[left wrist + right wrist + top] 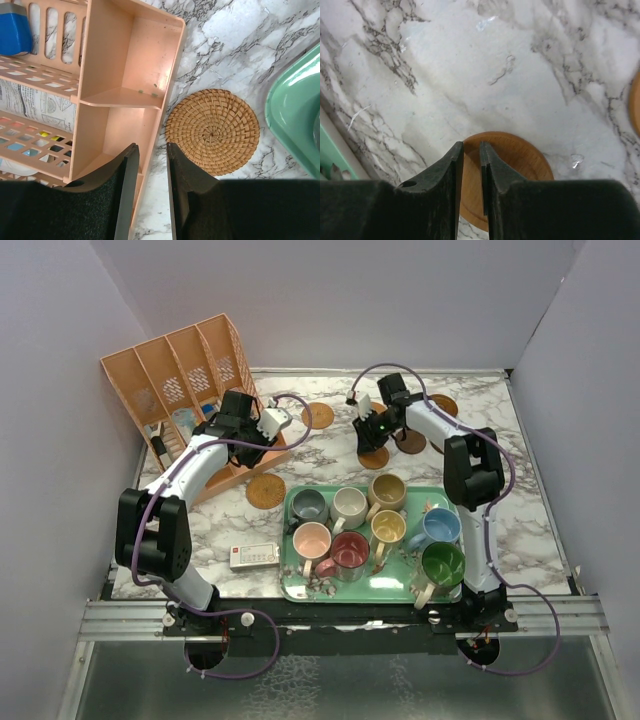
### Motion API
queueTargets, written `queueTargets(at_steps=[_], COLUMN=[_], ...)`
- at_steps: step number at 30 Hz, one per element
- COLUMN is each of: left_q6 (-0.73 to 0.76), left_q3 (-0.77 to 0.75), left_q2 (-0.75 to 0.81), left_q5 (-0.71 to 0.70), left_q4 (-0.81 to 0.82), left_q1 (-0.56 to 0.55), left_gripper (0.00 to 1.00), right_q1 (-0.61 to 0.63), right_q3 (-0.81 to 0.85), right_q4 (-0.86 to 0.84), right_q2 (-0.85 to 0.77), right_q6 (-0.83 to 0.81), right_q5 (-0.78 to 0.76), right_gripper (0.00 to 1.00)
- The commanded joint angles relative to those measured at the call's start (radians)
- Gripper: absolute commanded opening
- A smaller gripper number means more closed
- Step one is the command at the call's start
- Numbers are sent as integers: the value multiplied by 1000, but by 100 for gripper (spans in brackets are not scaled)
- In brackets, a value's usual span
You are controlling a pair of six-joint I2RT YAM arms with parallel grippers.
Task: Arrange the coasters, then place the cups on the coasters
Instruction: Move the coaster to the center of the board.
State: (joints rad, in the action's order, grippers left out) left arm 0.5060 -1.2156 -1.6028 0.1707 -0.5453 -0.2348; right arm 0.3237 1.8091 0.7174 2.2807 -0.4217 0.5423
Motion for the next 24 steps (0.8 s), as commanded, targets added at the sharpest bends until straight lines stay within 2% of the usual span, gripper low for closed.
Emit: queueTargets(at_steps=[1, 24], left_q6=[-5, -6], left_q3=[-5, -4], left_q2=[29, 23], left_q5=[-11, -1], left_q4=[15, 16], left_q1=[5, 5], left_gripper=[33, 33], right_q1=[0, -2], right_q3=[4, 37], right_q4=[-58, -94], right_q2=[108, 101], right_q6=[-9, 7], right_q5=[-182, -414], right_gripper=[21, 20])
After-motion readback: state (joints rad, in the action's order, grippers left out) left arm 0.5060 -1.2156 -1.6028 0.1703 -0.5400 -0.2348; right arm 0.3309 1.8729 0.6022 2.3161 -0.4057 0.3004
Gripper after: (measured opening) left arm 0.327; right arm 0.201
